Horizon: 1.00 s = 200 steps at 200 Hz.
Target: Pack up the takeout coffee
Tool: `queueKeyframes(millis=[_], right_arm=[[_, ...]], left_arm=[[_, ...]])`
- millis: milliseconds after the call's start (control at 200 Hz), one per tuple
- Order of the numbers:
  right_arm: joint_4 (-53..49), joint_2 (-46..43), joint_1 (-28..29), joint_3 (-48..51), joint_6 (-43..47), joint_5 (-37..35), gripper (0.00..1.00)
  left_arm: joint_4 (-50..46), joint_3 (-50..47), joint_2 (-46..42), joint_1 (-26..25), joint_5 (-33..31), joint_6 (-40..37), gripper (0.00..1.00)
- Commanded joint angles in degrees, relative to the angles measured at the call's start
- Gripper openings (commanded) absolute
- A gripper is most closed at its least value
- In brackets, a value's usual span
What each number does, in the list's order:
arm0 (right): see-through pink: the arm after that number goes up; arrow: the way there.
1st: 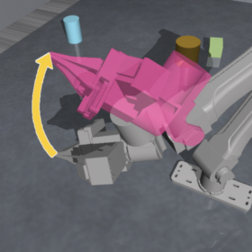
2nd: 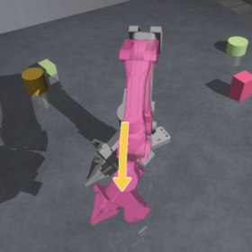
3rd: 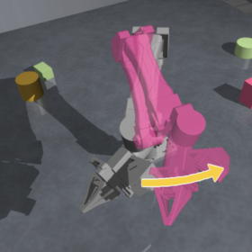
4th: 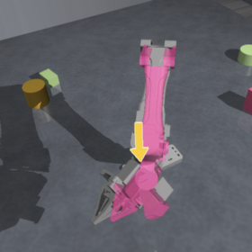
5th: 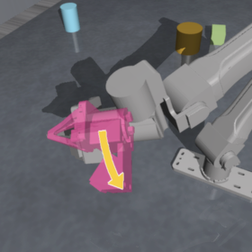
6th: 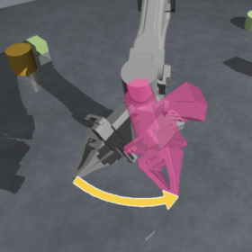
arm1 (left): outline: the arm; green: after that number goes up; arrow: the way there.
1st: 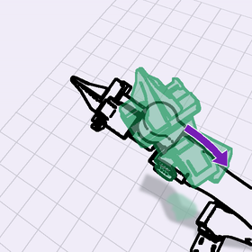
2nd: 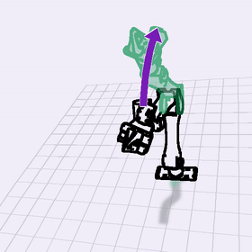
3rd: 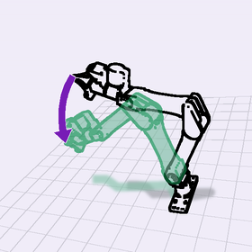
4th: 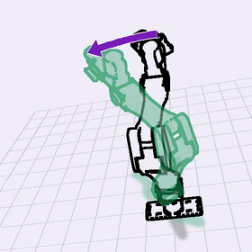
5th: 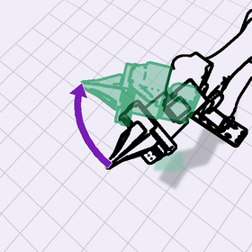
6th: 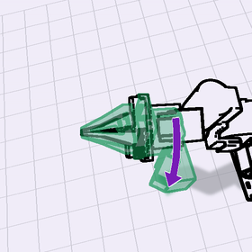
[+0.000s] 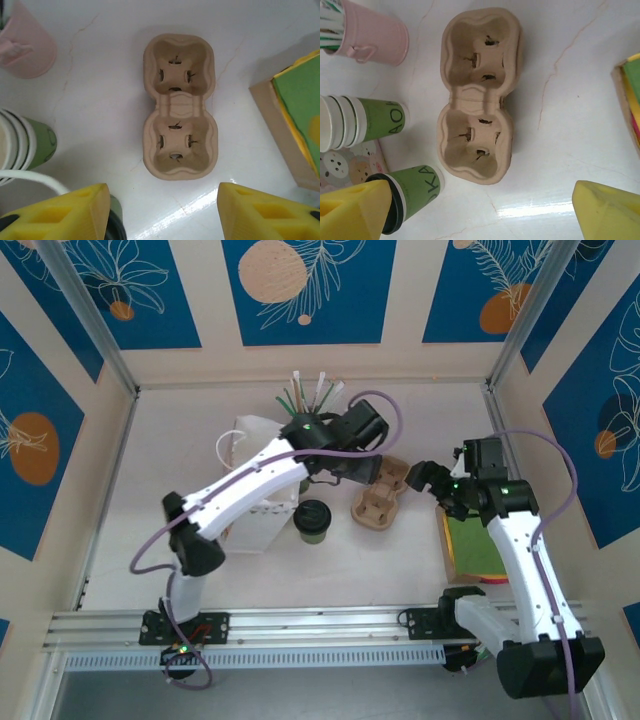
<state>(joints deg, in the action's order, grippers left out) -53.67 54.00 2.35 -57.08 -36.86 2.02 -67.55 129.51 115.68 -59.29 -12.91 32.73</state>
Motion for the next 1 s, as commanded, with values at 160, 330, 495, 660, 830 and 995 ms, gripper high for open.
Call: queueKeyframes(millis=[160, 330, 495, 660, 830, 995], right_arm=[[0.45, -2.67, 1.25, 2.88, 1.75, 6.35, 0.92], [2.28, -1.69, 1.69, 3.38, 0.5, 6.59, 0.92], [3.91, -0.27, 4.93, 2.22, -0.41, 5.18, 0.92], [5.47, 3.13, 10.08, 0.02, -1.28, 2.35, 0.92], [6.73, 7.85, 14.91, -3.09, -1.9, 0.14, 0.92], [7.76, 11.49, 17.97, -5.29, -2.1, -1.07, 0.92]], left_arm=[[-6.22, 0.86, -2.75, -0.65, -6.29, 0.59, 0.58], [-7.35, -0.74, -6.93, -0.63, -7.96, 0.69, 0.6], [-7.41, -3.85, -12.87, -0.36, -9.63, 0.27, 0.63], [-6.47, -9.3, -19.04, 1.49, -10.16, 0.34, 0.65], [-6.1, -14.64, -24.13, 3.99, -10.9, 0.49, 0.68], [-5.62, -18.13, -27.71, 6.1, -11.8, 0.84, 0.71]])
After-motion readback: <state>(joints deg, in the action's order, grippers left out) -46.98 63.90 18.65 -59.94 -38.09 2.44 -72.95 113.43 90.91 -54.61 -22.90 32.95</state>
